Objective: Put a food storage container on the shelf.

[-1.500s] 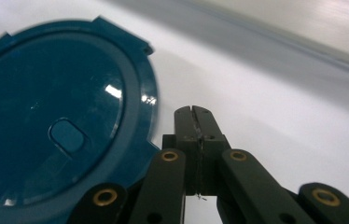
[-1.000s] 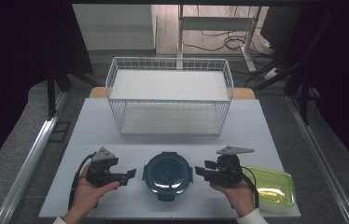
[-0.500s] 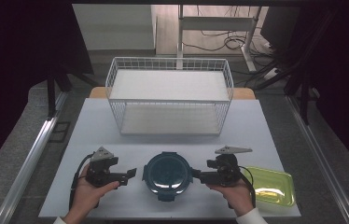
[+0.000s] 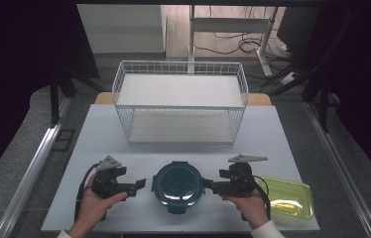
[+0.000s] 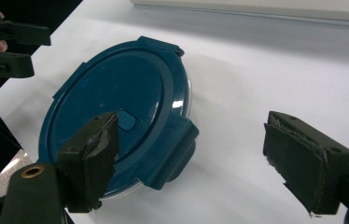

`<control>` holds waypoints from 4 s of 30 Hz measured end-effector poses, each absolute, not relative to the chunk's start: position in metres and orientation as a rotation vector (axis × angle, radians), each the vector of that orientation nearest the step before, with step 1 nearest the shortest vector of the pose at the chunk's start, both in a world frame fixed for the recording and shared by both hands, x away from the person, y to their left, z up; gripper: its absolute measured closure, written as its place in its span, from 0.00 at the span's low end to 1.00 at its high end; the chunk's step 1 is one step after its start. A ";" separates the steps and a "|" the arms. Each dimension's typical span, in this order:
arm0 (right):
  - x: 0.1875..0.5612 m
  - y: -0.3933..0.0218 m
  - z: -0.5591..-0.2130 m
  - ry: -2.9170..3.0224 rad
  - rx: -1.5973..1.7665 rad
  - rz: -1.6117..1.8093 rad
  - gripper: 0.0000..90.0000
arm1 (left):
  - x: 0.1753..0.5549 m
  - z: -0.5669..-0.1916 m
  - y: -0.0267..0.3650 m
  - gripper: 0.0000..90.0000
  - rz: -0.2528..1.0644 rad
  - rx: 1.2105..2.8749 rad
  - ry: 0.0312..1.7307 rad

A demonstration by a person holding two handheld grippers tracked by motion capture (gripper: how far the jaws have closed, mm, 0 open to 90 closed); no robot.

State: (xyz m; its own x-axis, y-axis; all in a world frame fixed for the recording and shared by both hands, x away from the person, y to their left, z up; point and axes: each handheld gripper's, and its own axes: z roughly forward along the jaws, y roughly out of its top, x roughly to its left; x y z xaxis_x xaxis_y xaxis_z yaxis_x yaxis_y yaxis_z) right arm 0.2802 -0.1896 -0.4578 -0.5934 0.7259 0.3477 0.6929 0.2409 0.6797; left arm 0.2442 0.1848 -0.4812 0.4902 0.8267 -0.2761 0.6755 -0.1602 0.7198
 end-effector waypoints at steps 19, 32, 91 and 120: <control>0.288 -0.163 -0.472 2.535 1.460 1.320 0.15 | 0.266 -0.492 0.174 0.07 -0.091 1.771 1.296; 0.298 -0.156 -0.496 2.572 1.640 1.360 0.12 | 0.275 -0.512 0.160 0.10 -0.281 1.783 1.317; 0.286 -0.161 -0.490 2.506 1.926 1.427 0.36 | 0.261 -0.498 0.146 0.44 -0.309 1.733 1.268; 0.288 -0.155 -0.447 2.454 1.738 1.445 0.35 | 0.265 -0.465 0.150 0.44 -0.237 1.707 1.186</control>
